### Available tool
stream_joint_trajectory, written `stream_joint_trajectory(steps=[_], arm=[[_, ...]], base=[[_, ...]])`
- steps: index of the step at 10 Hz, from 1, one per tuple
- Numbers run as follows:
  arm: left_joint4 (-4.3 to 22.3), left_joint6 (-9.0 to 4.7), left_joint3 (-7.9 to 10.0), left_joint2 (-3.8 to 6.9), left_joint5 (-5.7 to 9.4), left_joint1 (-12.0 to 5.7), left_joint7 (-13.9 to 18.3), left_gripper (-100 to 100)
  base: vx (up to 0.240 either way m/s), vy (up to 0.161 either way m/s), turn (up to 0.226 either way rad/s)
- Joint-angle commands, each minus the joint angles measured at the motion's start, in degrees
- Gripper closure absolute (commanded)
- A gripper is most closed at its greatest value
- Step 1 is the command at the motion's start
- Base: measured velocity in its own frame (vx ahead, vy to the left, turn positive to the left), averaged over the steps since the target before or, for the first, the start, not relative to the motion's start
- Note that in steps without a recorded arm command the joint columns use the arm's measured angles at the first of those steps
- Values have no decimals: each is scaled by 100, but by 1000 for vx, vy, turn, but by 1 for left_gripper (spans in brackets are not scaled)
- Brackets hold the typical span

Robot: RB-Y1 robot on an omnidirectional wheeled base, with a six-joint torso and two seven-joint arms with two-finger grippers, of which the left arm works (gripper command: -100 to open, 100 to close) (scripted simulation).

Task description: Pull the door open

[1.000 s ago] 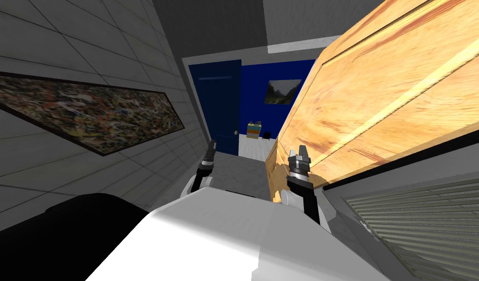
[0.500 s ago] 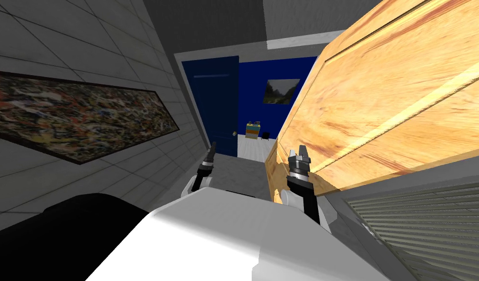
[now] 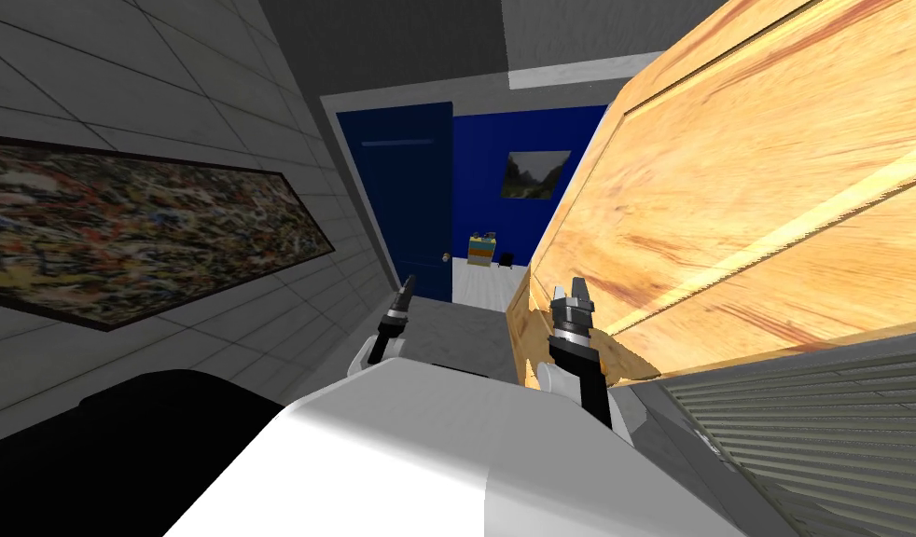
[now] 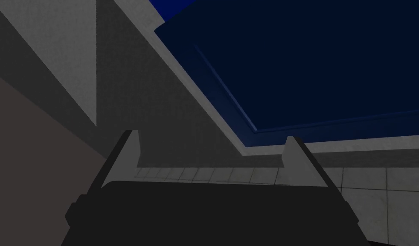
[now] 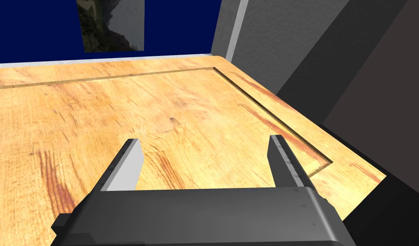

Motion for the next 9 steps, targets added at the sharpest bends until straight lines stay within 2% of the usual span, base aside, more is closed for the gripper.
stream_joint_trajectory(steps=[1,9], arm=[[163,-42,52,14,-37,-29,-185,-100],[1074,-201,353,72,-218,-283,-1063,-100]], base=[[85,1,-51],[104,14,-47]])
